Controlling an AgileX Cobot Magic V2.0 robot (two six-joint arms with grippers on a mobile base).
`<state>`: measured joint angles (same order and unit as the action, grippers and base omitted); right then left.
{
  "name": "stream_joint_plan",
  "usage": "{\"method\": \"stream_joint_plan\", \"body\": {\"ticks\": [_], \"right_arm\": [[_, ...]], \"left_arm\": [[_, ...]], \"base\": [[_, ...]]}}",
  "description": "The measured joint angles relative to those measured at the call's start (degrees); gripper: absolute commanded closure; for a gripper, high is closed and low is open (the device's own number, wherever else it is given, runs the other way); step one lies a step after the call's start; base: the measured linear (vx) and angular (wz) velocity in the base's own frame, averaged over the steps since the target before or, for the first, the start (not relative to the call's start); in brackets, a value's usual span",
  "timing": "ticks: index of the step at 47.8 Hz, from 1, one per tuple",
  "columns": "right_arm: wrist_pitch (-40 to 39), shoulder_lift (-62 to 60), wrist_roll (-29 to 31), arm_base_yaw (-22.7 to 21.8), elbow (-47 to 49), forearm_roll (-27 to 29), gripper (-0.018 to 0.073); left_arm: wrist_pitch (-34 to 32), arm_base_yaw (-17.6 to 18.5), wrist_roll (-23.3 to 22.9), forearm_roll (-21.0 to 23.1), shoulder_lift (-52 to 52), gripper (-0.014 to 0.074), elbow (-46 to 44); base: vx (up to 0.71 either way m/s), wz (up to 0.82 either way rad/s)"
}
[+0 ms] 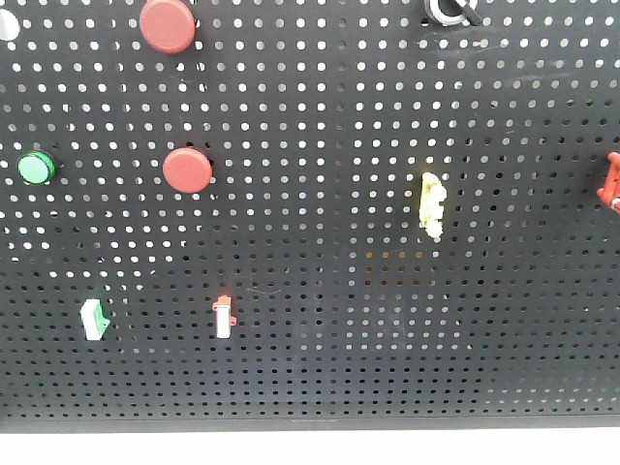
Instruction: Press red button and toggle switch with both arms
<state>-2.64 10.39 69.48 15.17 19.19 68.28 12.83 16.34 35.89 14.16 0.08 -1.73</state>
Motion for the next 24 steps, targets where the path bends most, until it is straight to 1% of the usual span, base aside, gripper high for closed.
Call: {"method": "stream_joint_plan", "body": {"ticks": [4, 8, 11, 16, 24], "right_arm": [[0.0, 0.0, 0.0, 0.0, 0.0, 0.0, 0.0562], [0.0, 0.0, 0.0, 0.0, 0.0, 0.0, 0.0562], [0.1, 0.0, 0.0, 0.0, 0.0, 0.0, 0.0562], [0.1, 0.0, 0.0, 0.0, 0.0, 0.0, 0.0562], [0.1, 0.0, 0.0, 0.0, 0.0, 0.0, 0.0562]], "left_arm": [[-2.0, -2.1, -5.5, -1.4, -0.5, 0.0594, 2.9], [-4.2, -3.6, -11.9, -3.0, -0.7, 0.0594, 3.3], [-5.0, -4.3, -16.8, -5.2, -0.7, 0.0594, 3.3], [-6.3, -4.4, -20.6, -7.8, -0.7, 0.0594, 3.3], [-7.4, -4.4, -21.8, -8.4, -0.7, 0.0594, 3.3]], "base": [[0.00, 0.00], [0.00, 0.00], [0.00, 0.00], [0.00, 0.00], [0.00, 0.00]]}}
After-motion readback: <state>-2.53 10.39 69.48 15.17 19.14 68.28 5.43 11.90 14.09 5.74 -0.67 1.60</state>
